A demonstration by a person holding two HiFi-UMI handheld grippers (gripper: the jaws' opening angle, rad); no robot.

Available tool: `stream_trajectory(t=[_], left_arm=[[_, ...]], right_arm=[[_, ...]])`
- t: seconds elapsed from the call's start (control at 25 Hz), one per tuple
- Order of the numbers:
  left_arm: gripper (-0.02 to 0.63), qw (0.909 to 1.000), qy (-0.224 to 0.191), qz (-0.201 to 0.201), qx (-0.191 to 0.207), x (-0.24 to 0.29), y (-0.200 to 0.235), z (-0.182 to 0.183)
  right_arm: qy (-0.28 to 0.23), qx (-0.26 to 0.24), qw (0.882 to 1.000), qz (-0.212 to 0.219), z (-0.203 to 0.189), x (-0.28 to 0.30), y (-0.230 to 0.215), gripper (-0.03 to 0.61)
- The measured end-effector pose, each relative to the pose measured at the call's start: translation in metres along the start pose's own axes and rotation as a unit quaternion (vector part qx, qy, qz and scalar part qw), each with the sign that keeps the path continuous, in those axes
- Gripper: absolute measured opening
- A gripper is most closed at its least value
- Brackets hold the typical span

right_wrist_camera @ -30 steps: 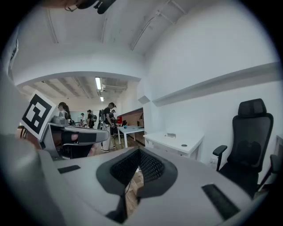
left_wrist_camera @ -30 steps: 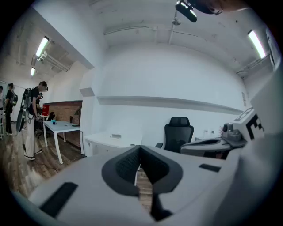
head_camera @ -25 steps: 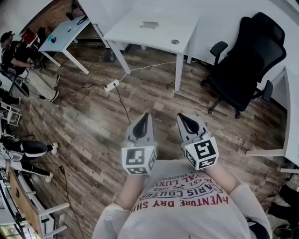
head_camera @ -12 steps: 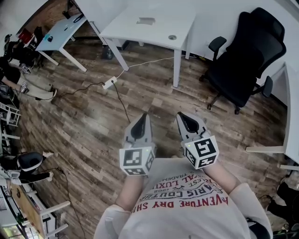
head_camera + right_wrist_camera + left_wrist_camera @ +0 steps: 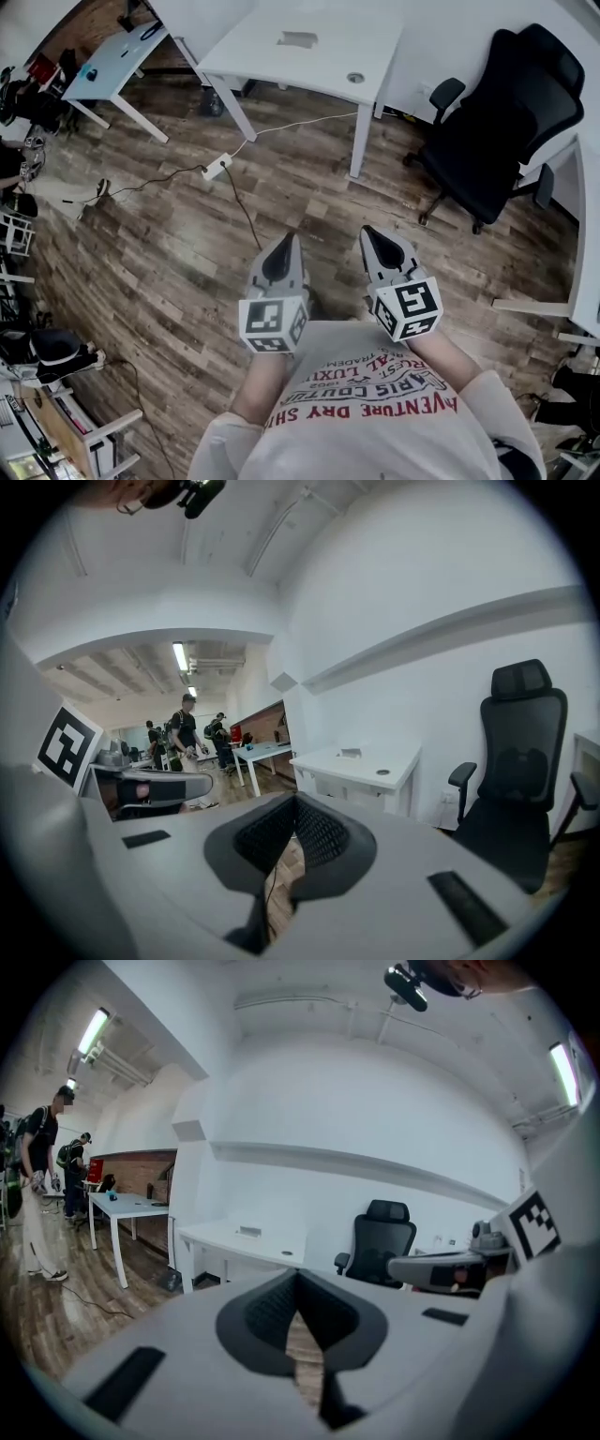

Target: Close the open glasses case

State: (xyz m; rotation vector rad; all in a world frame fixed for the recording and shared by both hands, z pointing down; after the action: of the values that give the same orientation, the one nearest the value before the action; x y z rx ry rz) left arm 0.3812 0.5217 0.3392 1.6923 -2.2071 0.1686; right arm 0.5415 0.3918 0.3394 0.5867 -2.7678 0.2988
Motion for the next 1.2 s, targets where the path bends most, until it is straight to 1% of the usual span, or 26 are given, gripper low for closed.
stream_trajectory(t=[0.2,0.32,0.44,0.52,0.68,0.88,1.2], left_arm=[[-0.002,0.9998,-0.004,-0.008,-0.020,0.034,0.070,0.024],[-0.002,0.9997,-0.003,-0.016,-0.020,0.055,0.116,0.041],[-0.002,0.9995,-0.004,-0.026,-0.019,0.074,0.160,0.057],[-0.002,0.9993,-0.006,-0.033,-0.018,0.085,0.185,0.065],[-0.002,0.9990,-0.010,-0.038,-0.020,0.100,0.229,0.078],[-0.002,0.9985,-0.002,-0.035,-0.041,0.119,0.257,0.080],[-0.002,0.9987,0.017,-0.015,-0.045,0.172,0.281,0.084]], right_arm=[[0.008,0.000,1.000,-0.013,0.023,0.068,0.012,0.012],[0.007,0.002,1.000,-0.025,0.042,0.112,0.024,0.012],[-0.006,0.003,0.999,-0.050,0.061,0.152,0.036,0.012],[-0.010,0.004,0.998,-0.063,0.071,0.175,0.044,0.012],[-0.016,-0.001,0.997,-0.076,0.087,0.211,0.059,0.012],[-0.002,-0.008,0.997,-0.073,0.096,0.242,0.059,0.012],[0.017,0.005,0.998,-0.052,0.099,0.303,0.023,0.012]])
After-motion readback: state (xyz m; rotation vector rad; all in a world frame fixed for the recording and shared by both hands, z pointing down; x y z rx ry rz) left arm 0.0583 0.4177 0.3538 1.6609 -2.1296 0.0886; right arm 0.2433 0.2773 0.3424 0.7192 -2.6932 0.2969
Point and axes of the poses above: the fingertips, and each gripper's own axes: x forward along the fingers, y to its left, z out of its top, the point moved 9 cm from there along -x, backward along the fingers, and after that the axes turned 5 degrees about y, right-handed, at the moved point
